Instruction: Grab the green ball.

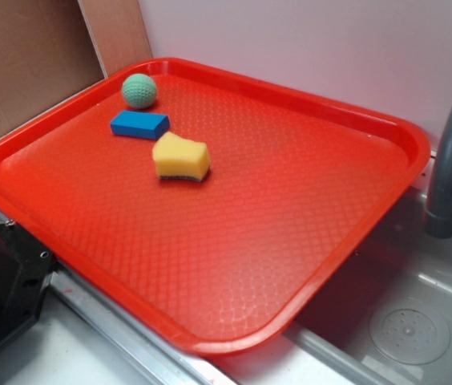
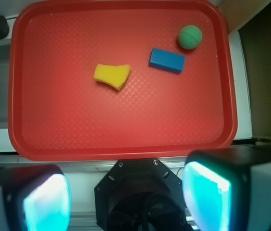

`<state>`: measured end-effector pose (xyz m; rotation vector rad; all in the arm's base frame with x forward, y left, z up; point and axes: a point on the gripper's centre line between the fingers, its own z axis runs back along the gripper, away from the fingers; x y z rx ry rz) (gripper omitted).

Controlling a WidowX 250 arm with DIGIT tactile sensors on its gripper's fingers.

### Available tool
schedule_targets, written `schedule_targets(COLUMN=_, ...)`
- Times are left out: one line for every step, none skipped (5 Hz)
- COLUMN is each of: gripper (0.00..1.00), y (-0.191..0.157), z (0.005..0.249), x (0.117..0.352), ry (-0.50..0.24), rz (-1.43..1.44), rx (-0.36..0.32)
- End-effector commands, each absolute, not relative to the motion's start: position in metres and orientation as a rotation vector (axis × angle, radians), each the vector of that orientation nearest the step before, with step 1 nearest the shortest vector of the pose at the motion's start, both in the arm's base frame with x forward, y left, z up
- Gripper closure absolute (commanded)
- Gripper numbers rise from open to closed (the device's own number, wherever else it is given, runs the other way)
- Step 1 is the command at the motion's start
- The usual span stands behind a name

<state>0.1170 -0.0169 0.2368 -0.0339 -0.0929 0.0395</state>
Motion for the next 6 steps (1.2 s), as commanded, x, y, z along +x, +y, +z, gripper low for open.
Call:
schedule_targets(gripper=0.0, y=-0.017, z=0.237, x=0.117, ry=-0.093, rz=0.04, rx=-0.034)
schedule_targets(gripper=0.0, y=-0.01, z=0.23, x=0.13, ry=-0.087, rz=0.13, rx=-0.044)
schedule_targets(gripper=0.0, y=-0.001, z=0.219, x=0.14, ry=-0.092, rz=0.302, rx=-0.028)
schedule_targets(gripper=0.0, y=0.018, z=0.198, x=0.158, ry=-0.173, rz=0.537, rx=0.006)
schedule_targets(gripper=0.0, y=0.036, z=0.184, x=0.161, ry=-0.267, rz=0.722, rx=-0.029)
schedule_targets(gripper=0.0, y=0.054, z=0.164, x=0.178, ry=-0.306, rz=0.902, rx=-0.001)
